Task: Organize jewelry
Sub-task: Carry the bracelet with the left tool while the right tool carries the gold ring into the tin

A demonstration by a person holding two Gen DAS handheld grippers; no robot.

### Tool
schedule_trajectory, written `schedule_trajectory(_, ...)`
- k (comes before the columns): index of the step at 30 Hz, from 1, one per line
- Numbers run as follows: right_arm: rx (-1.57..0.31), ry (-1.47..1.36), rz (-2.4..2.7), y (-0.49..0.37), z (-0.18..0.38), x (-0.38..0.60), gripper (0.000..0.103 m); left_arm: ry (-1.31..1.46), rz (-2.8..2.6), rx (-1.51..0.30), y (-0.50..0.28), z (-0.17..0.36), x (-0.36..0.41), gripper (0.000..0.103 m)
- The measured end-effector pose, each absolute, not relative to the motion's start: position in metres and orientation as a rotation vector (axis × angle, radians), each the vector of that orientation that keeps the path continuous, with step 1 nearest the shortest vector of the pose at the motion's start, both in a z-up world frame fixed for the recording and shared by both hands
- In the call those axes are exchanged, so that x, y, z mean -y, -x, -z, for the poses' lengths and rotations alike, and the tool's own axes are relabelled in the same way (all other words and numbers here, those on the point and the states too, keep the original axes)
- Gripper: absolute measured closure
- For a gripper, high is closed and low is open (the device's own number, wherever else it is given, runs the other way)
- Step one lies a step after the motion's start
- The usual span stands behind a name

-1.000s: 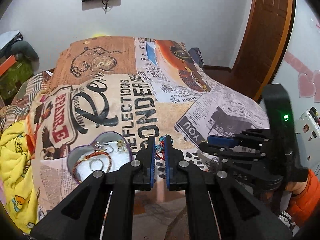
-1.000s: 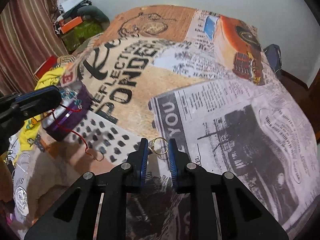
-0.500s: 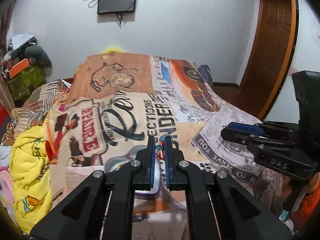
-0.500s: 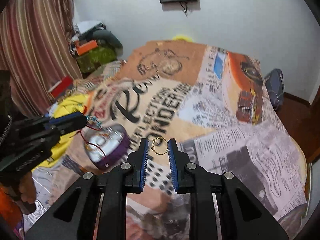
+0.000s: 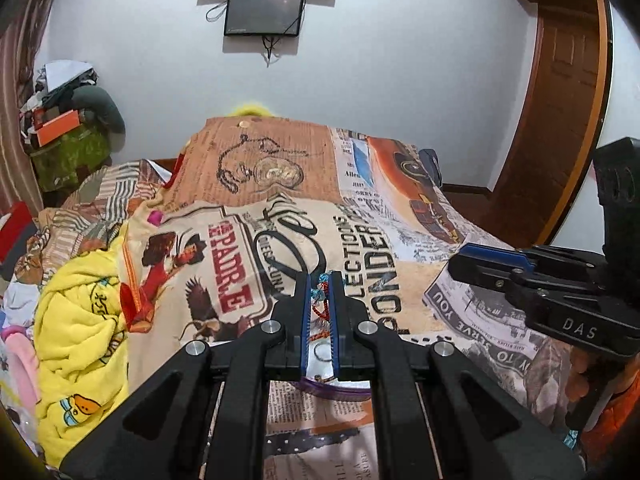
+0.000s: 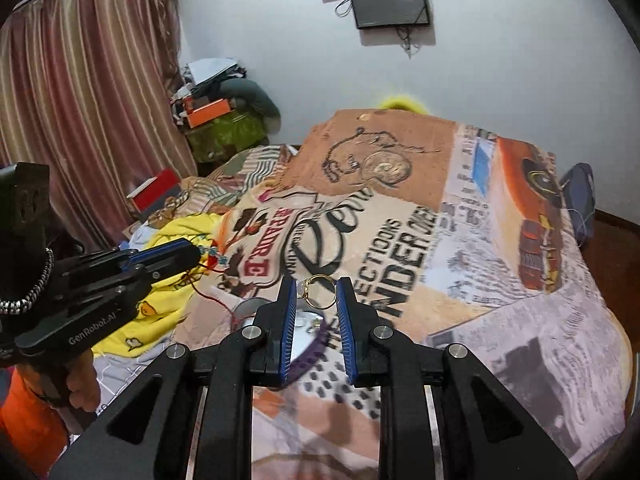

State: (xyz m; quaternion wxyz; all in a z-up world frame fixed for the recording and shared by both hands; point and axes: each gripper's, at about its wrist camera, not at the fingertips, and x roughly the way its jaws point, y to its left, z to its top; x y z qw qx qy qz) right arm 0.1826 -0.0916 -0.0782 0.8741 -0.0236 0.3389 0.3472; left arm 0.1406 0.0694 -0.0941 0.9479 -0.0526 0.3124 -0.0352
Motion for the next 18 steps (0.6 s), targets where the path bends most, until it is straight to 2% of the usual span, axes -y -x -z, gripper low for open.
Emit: schedule_trajectory(18,-0.864,0.126,-0.776,-0.188,0.131,0.052,0.085,0.164,0.11,-0.748,-0.163,0.147,-0.078,0.096)
